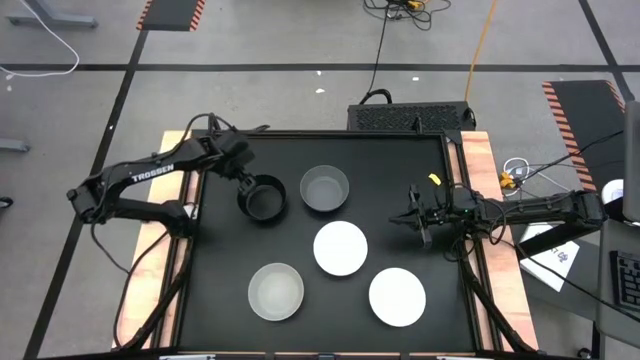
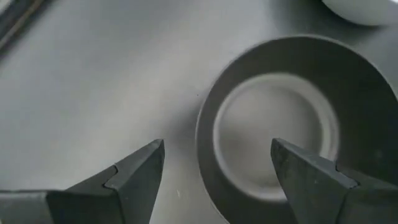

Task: Nest bowls inside each other
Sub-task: Stack the black bowl on the left white bowl

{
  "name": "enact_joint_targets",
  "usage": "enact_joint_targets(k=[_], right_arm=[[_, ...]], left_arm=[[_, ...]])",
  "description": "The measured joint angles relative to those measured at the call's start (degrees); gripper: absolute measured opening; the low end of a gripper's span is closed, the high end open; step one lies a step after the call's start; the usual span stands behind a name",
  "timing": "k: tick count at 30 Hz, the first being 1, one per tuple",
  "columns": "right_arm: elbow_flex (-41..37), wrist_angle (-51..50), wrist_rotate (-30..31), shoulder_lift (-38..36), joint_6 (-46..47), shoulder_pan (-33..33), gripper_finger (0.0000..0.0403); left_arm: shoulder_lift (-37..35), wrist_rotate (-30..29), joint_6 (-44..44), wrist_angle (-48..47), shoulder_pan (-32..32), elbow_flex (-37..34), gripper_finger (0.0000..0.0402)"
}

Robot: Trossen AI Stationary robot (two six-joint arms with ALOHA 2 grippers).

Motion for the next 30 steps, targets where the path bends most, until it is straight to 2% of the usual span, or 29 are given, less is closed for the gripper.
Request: enact_joint_targets(k=[18,30], right_arm=[[0.0,0.0,0.0,0.0,0.1,0.0,0.0],[0.0,0.0,0.0,0.0,0.2,0.0,0.0]], left_arm=[[6.5,0.9,0.5,1.3,0.0,0.0,0.0265],[7.5,1.2,0.9,1.6,0.0,0.0,0.0257]])
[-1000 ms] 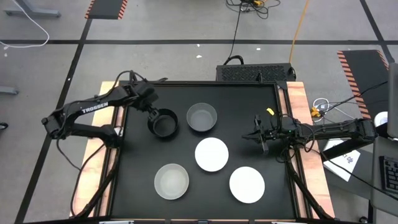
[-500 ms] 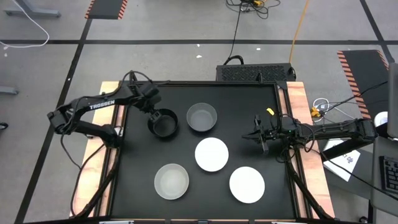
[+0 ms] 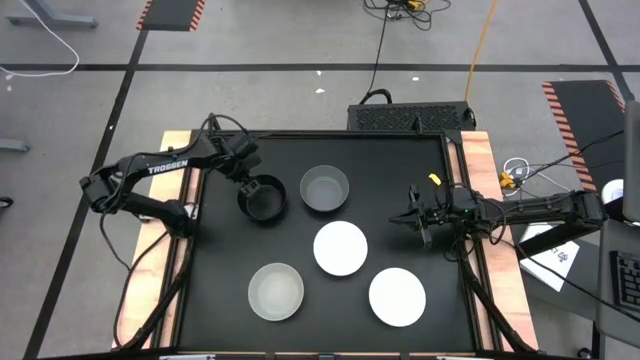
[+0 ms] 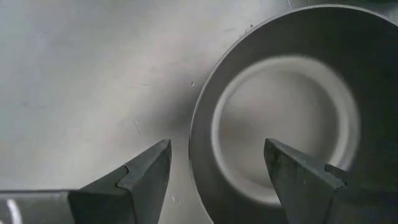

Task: Nest bowls inside each other
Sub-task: Stack the black bowl on the left white bowl

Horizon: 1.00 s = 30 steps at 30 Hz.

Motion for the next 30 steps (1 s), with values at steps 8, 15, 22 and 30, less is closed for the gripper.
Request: enact_joint_targets(k=[8,15,22,30], right_arm=[[0.0,0.0,0.0,0.0,0.0,0.0,0.0],[0.0,0.0,0.0,0.0,0.0,0.0,0.0],[0.0,0.0,0.0,0.0,0.0,0.0,0.0],[0.0,0.0,0.0,0.0,0.0,0.0,0.0]], left_arm=[[0.0,2.6,0.0,-0.2,0.0,-1.1,0.0254],[0.0,2.6,0.2,-0.2,0.0,-1.1,0.0235],[0.0,4.1,0.7,-0.2,0.0,-1.1,0.0212],[0.3,3.3,0.7,-0.1,-0.1,-1.1,0.0192]])
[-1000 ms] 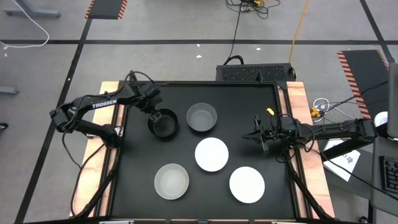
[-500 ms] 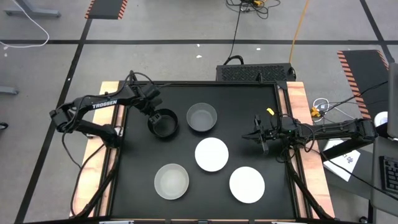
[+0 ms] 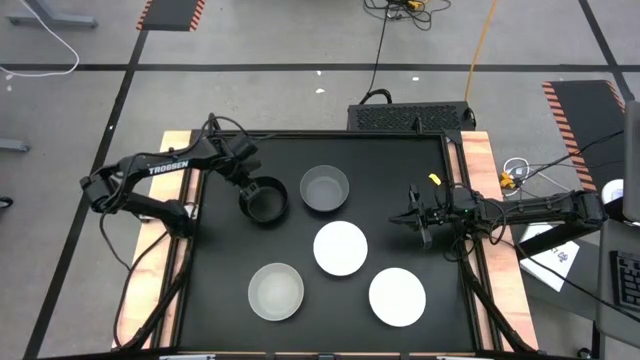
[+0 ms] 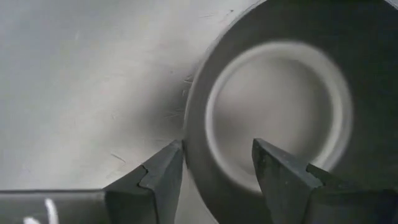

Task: Nest bowls inside each other
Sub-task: Stack the black bowl on the left white bowl

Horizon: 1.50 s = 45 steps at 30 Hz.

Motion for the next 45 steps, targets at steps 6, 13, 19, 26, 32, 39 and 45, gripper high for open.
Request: enact_joint_targets(k=[6,13,19,26,32,39,45], right_arm=[[0.0,0.0,0.0,0.0,0.0,0.0,0.0],[0.0,0.0,0.0,0.0,0.0,0.0,0.0],[0.0,0.0,0.0,0.0,0.0,0.0,0.0],[0.0,0.0,0.0,0.0,0.0,0.0,0.0],[0.0,0.0,0.0,0.0,0.2,0.0,0.0],[0.0,-0.2,0.0,0.0,1.0,0.0,0.0],[0.0,-0.5,0.0,0.0,1.3,0.0,0.0]], left_arm=[[3.1,-2.7,0.1,0.5,-0.2,0.0,0.0192],[5.8,-4.4,2.0,2.7,-0.2,0.0,0.0172],[6.0,-5.8,4.3,3.6,-0.2,0.0,0.0058],[5.9,-5.6,4.9,4.3,-0.8,0.0,0.0006],[0.8,-4.0,5.8,5.6,-1.2,-0.1,0.0004],[-11.7,-1.2,5.8,6.1,-1.5,-0.1,0.0002],[-23.4,1.7,4.5,9.8,-3.3,-1.3,0.0001]])
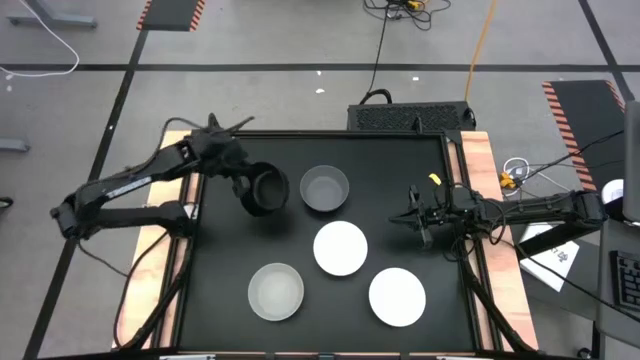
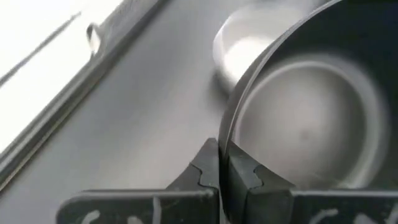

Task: Nest bowls inside each other
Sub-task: Stack the black bowl on the left white bowl

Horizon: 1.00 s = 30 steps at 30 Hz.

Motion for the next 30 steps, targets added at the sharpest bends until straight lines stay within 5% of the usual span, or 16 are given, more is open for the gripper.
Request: enact_joint_targets(k=[5,17,30], right_arm=[[0.0,-0.2,0.0,0.0,-0.1,0.0,0.0],[0.0,-0.4,0.0,0.0,0.0,0.0,0.0],[0.0,-0.4,0.0,0.0,0.0,0.0,0.0]], left_arm=[[-8.6,4.5,-3.3,11.7,-3.6,-6.3,0.0001],[-21.4,3.6,-7.5,26.2,-9.9,-20.3,0.0],[-23.3,5.0,-9.1,37.5,-14.3,-27.9,0.0]])
